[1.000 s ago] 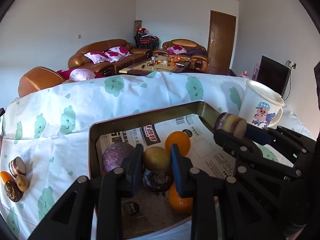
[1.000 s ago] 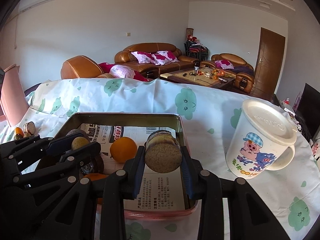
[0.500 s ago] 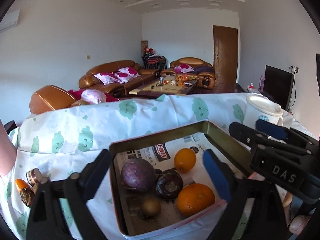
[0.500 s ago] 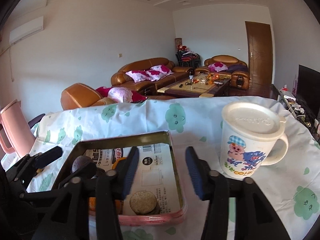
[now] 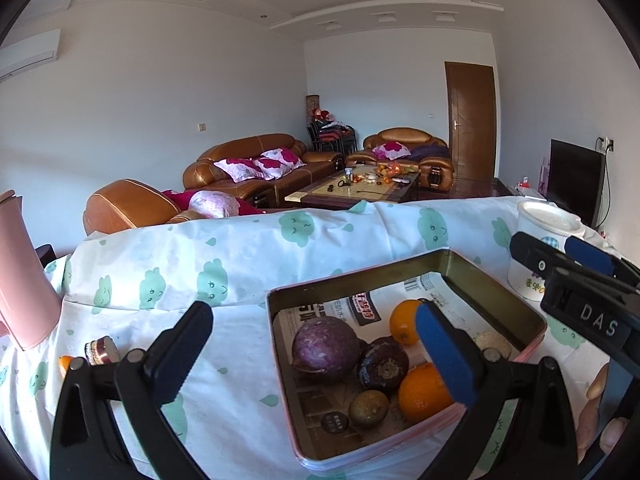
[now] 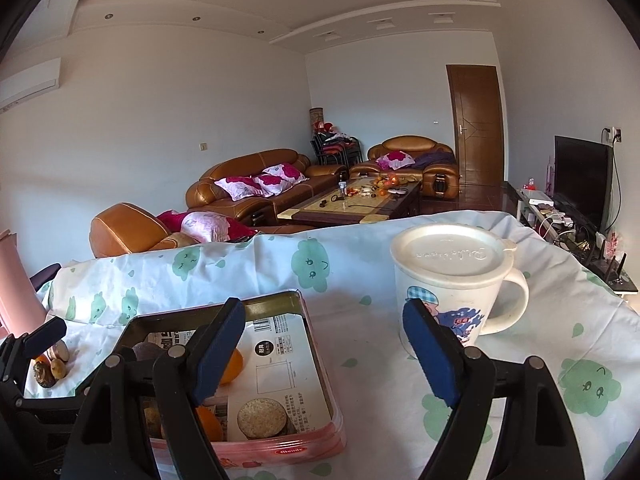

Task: Organize fruits
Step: 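Release the cake roll and yellow fruit into the tin box, then move both open tools back toward the loose fruits on the cloth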

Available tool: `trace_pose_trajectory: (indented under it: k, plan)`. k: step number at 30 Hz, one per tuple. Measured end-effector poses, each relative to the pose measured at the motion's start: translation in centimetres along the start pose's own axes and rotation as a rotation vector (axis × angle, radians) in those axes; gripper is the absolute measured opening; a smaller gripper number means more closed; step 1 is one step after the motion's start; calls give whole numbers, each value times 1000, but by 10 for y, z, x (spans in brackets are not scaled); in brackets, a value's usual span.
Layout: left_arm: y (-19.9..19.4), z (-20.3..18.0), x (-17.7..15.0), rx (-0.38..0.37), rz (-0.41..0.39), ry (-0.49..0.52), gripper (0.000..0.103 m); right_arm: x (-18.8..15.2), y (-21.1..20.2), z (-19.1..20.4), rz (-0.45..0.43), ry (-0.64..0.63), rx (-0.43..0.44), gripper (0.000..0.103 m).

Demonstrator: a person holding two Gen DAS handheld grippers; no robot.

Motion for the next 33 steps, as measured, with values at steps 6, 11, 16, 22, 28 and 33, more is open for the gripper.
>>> trace_pose_trajectory:
  k: [6, 11, 16, 22, 28, 33]
  plan:
    - [-10, 15, -5, 16, -2, -24, 103, -8, -8, 13, 15, -34, -8, 82]
    - [-17, 28, -10, 8, 18, -43, 103, -12, -22, 19, -12, -47, -27, 82]
    - [-20, 46, -15, 15, 42, -66, 103, -17, -28, 31, 1, -50, -21, 82]
    - [-28, 76, -21, 49, 64, -83, 103, -25, -36, 57, 30, -64, 30, 82]
    - [-35, 114, -29, 91, 89, -118, 103, -33, -42, 95, 63, -92, 92, 82]
    - [-41, 146, -34, 140, 97, -125, 103, -41, -46, 129, 93, -118, 154, 82]
Point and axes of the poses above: each gripper's, at about its wrist camera, not at the fingertips, and y roughly the way its jaws point, z to its left, x to its top, the point moved 3 cm from there along y, roughly the way its jaws point, and after that the axes turned 10 degrees about -x, right-handed, at the moved point
